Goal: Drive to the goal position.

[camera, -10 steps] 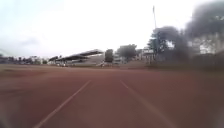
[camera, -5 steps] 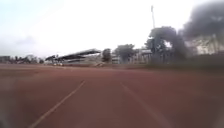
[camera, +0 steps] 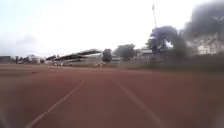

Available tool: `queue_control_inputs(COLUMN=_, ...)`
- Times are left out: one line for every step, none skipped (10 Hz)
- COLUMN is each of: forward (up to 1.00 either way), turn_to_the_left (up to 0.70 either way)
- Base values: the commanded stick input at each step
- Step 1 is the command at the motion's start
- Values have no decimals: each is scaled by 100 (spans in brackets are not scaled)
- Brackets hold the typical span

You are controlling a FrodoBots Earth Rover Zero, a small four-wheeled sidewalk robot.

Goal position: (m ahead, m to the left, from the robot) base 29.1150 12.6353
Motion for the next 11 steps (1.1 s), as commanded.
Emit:
queue_control_inputs(forward=70, turn_to_the_left=0)
queue_control_inputs(forward=70, turn_to_the_left=0)
queue_control_inputs(forward=70, turn_to_the_left=0)
queue_control_inputs(forward=70, turn_to_the_left=0)
queue_control_inputs(forward=70, turn_to_the_left=0)
queue_control_inputs(forward=70, turn_to_the_left=0)
queue_control_inputs(forward=70, turn_to_the_left=0)
queue_control_inputs(forward=70, turn_to_the_left=0)
queue_control_inputs(forward=70, turn_to_the_left=0)
queue_control_inputs(forward=70, turn_to_the_left=0)
queue_control_inputs(forward=70, turn_to_the_left=0)
